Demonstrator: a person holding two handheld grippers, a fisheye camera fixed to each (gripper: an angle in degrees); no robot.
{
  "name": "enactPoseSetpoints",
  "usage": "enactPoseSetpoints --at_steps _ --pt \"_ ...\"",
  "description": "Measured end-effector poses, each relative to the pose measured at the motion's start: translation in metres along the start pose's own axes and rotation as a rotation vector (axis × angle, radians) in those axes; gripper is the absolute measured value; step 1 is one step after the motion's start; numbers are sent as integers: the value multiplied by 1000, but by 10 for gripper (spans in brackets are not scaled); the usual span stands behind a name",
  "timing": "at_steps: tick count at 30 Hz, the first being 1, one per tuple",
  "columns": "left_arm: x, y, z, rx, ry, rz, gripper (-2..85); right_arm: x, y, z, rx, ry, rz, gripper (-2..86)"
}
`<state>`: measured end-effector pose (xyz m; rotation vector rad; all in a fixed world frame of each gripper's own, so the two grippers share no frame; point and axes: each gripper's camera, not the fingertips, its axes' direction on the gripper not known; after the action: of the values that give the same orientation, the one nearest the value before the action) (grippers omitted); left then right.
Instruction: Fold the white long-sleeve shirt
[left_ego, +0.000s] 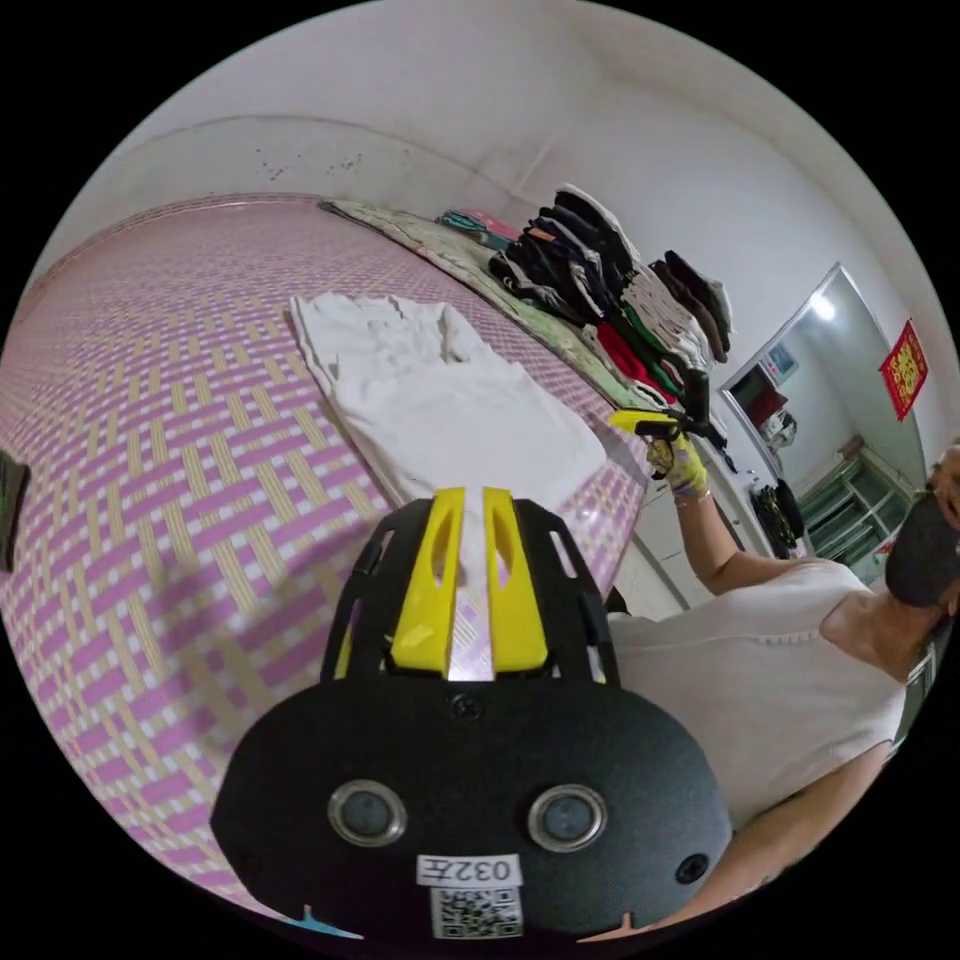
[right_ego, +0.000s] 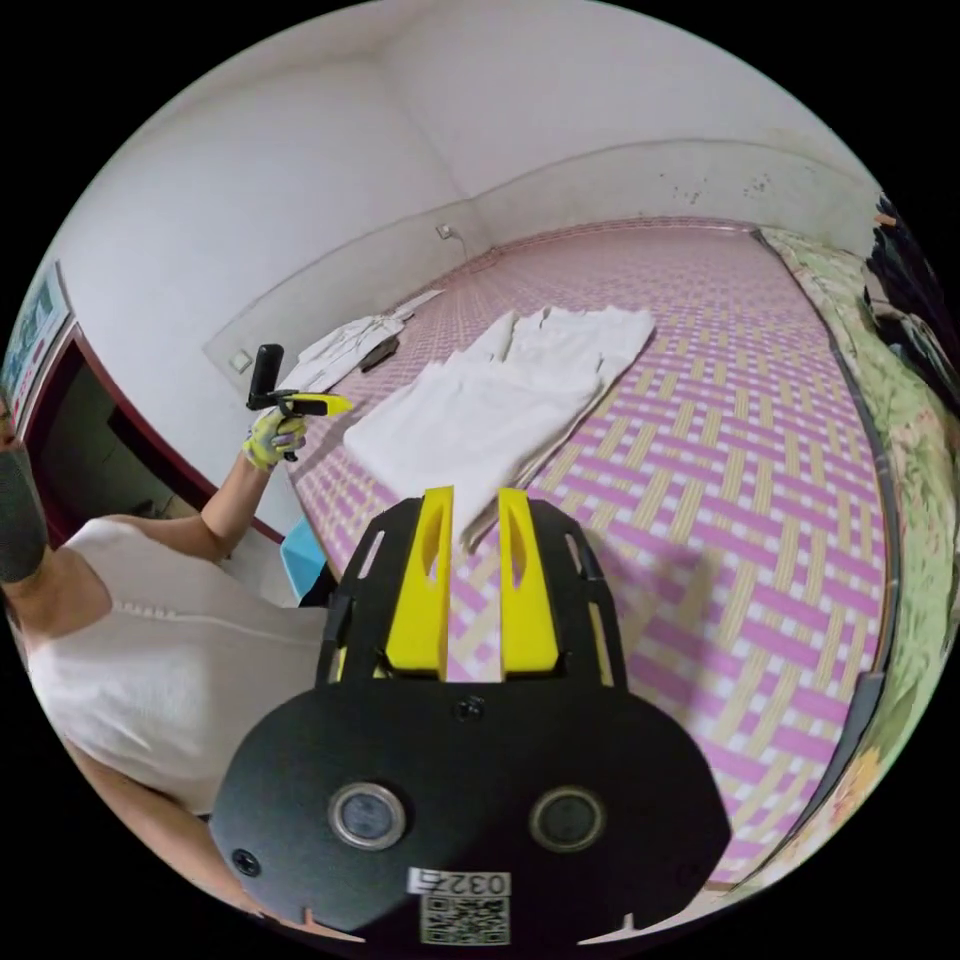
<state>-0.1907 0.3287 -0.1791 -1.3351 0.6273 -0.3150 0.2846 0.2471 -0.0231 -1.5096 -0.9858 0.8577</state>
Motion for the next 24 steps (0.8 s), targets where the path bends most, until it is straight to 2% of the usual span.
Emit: enactPoseSetpoints --at_steps 2,5,8,18,20,24 --pt "3 18 9 4 29 -32 123 -12 11 14 -38 25 -28 88" --pt "10 29 26 -55 12 -12 155 -25 12 35 -116 110 -74 98" --pt "27 33 38 -107 -52 60 146 -33 11 54 -174 95 -108 99" --pt "54 45 53 -148 -275 115 102 -58 31 77 -216 236 -252 98" --pt "61 47 57 -161 -340 153 99 -64 38 82 -224 315 -307 82" --pt "59 50 57 -168 -347 178 84 -66 44 85 -220 396 -316 50"
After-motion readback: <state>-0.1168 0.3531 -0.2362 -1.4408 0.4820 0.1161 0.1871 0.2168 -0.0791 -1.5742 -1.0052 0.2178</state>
